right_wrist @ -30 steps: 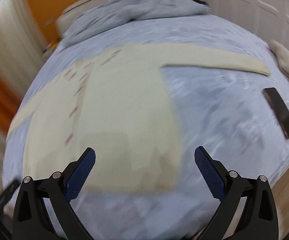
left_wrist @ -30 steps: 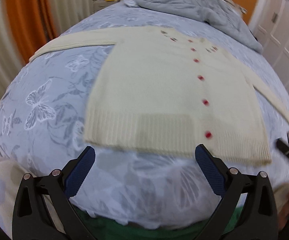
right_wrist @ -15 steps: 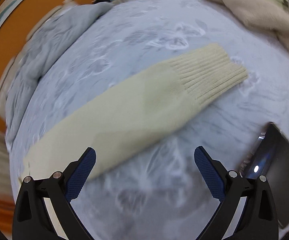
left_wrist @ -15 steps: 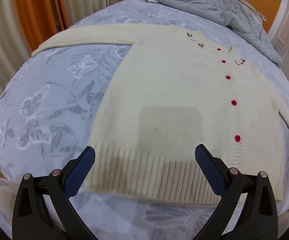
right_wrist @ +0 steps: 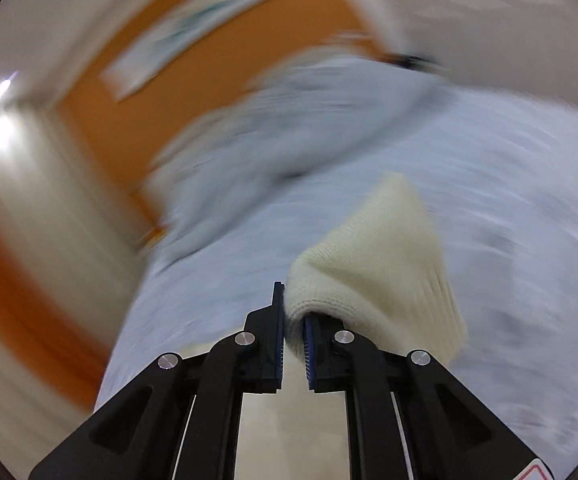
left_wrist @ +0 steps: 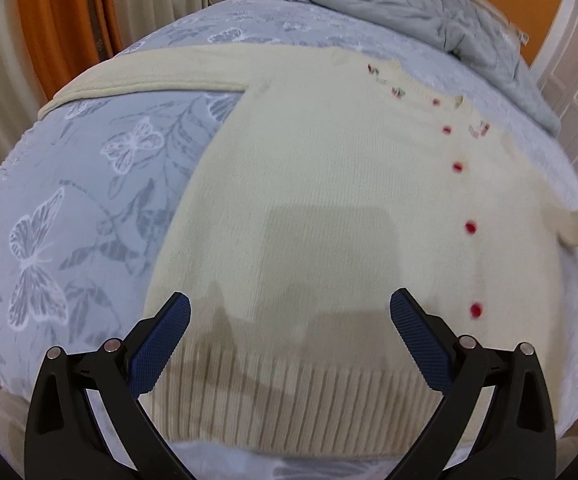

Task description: Fold small clothes

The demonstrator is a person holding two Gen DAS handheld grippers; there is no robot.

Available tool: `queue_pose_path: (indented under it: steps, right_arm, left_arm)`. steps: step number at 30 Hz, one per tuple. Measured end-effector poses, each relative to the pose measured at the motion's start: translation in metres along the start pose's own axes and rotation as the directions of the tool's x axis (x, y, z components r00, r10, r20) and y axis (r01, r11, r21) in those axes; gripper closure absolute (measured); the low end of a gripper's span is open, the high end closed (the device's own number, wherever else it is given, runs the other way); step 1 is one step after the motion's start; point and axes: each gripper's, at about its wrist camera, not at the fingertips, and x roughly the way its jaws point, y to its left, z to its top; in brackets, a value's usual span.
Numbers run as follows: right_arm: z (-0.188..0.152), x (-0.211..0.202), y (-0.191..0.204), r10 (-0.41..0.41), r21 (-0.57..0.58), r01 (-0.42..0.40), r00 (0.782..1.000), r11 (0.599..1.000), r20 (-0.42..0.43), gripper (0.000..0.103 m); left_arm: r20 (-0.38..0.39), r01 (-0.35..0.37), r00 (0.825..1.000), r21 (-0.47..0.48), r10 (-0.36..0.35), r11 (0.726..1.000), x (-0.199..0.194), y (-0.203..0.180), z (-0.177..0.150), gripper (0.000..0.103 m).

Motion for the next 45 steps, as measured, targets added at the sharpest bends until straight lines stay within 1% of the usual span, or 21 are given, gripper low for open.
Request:
queue_pose_path:
  steps: [4, 6, 8, 11, 15, 20, 22, 24, 26, 27, 28, 29, 32, 34, 36, 38, 40, 41, 42, 43, 45]
  right_arm:
    - [-0.05, 0.055, 0.136, 0.185, -0.241, -0.23, 0.963, 0.943, -0.195, 0.079]
    - [-0.097, 0.096, 0.177, 0.161, -0.308, -0.273, 0.925, 0.911, -0.344, 0.063]
    - [-0.133, 0.116, 0.187, 0.084, -0.362, -0.241, 0.913, 0.901, -0.399, 0.063]
    - [-0.152, 0.111, 0.159, 0.051, -0.323, -0.197, 0.911, 0.926, -0.41, 0.058]
    - [-0.156, 0.076, 0.076, -0.093, -0.217, 0.012, 0.927, 0.976, -0.363, 0.049]
    - [-0.158, 0.07, -0.002, -0.301, -0.178, 0.254, 0.891, 0.951, -0.341, 0.045]
    - [-0.157, 0.073, -0.011, -0.316, -0.159, 0.278, 0.891, 0.947, -0.327, 0.034]
    - [-0.162, 0.067, -0.012, -0.288, -0.121, 0.262, 0.901, 0.957, -0.326, 0.033]
    - [-0.156, 0.082, -0.019, -0.238, -0.066, 0.23, 0.91, 0.971, -0.339, 0.033]
    - [-0.152, 0.088, -0.021, -0.197, -0.035, 0.197, 0.917, 0.98, -0.346, 0.044]
    - [-0.147, 0.098, -0.021, -0.185, -0.024, 0.189, 0.916, 0.982, -0.355, 0.076]
    - [-0.14, 0.103, -0.017, -0.185, -0.022, 0.19, 0.92, 0.982, -0.346, 0.086]
    - [-0.109, 0.069, -0.011, -0.125, 0.053, 0.135, 0.98, 0.989, -0.153, 0.098]
    - [-0.104, 0.053, -0.024, -0.174, 0.083, 0.179, 0.983, 0.98, -0.065, 0.103]
    - [-0.117, 0.078, -0.06, -0.285, 0.088, 0.306, 0.939, 0.948, -0.195, 0.103]
    - [-0.139, 0.093, -0.09, -0.309, 0.148, 0.377, 0.886, 0.914, -0.346, 0.102]
    - [-0.136, 0.078, -0.085, -0.246, 0.191, 0.307, 0.926, 0.933, -0.286, 0.094]
    - [-0.129, 0.073, -0.075, -0.243, 0.171, 0.29, 0.937, 0.942, -0.25, 0.088]
    - [-0.123, 0.075, -0.065, -0.235, 0.141, 0.274, 0.941, 0.951, -0.244, 0.065]
    - [-0.117, 0.079, -0.057, -0.228, 0.108, 0.26, 0.942, 0.959, -0.245, 0.031]
    - [-0.105, 0.096, -0.035, -0.245, 0.01, 0.255, 0.941, 0.967, -0.234, 0.024]
  left_arm:
    - [0.045, 0.036, 0.998, -0.031, -0.034, 0.999, -0.006, 0.003, 0.017, 0.005]
    - [0.063, 0.053, 0.997, -0.05, -0.05, 0.997, -0.009, 0.005, 0.026, 0.005]
    - [0.063, 0.079, 0.995, -0.069, -0.075, 0.995, -0.009, 0.007, 0.036, 0.005]
    - [0.053, 0.152, 0.988, -0.103, -0.147, 0.983, -0.004, 0.011, 0.059, 0.005]
    - [0.05, 0.249, 0.968, -0.136, -0.244, 0.959, 0.017, 0.011, 0.096, 0.005]
    - [0.016, 0.302, 0.952, -0.189, -0.305, 0.934, 0.077, -0.013, 0.147, 0.005]
    - [-0.045, 0.247, 0.963, -0.256, -0.267, 0.935, 0.11, -0.015, 0.157, 0.005]
    - [-0.083, 0.231, 0.956, -0.374, -0.281, 0.898, 0.137, -0.008, 0.157, 0.005]
    - [-0.007, 0.229, 0.967, -0.424, -0.256, 0.876, 0.135, -0.008, 0.158, 0.006]
    - [0.006, 0.231, 0.968, -0.414, -0.251, 0.881, 0.134, -0.012, 0.161, 0.024]
    - [0.019, 0.256, 0.963, -0.376, -0.268, 0.891, 0.134, -0.02, 0.169, 0.046]
    - [0.01, 0.273, 0.958, -0.34, -0.287, 0.9, 0.135, -0.028, 0.175, 0.074]
    - [0.08, 0.308, 0.951, -0.207, -0.298, 0.928, 0.114, -0.058, 0.204, 0.09]
    - [0.177, 0.342, 0.931, -0.129, -0.318, 0.931, 0.085, -0.069, 0.219, 0.103]
    - [0.264, 0.354, 0.91, -0.094, -0.319, 0.93, 0.062, -0.068, 0.229, 0.103]
    - [0.257, 0.313, 0.926, -0.109, -0.277, 0.944, 0.071, -0.062, 0.236, 0.1]
    - [0.098, 0.203, 0.977, -0.131, -0.192, 0.97, 0.114, -0.054, 0.228, 0.1]
    - [0.033, 0.171, 0.985, -0.153, -0.168, 0.973, 0.129, -0.049, 0.22, 0.101]
    - [0.017, 0.187, 0.982, -0.175, -0.187, 0.967, 0.134, -0.042, 0.212, 0.097]
    - [0.023, 0.227, 0.974, -0.205, -0.227, 0.952, 0.134, -0.036, 0.203, 0.091]
    - [0.071, 0.315, 0.949, -0.274, -0.307, 0.909, 0.128, -0.024, 0.19, 0.037]
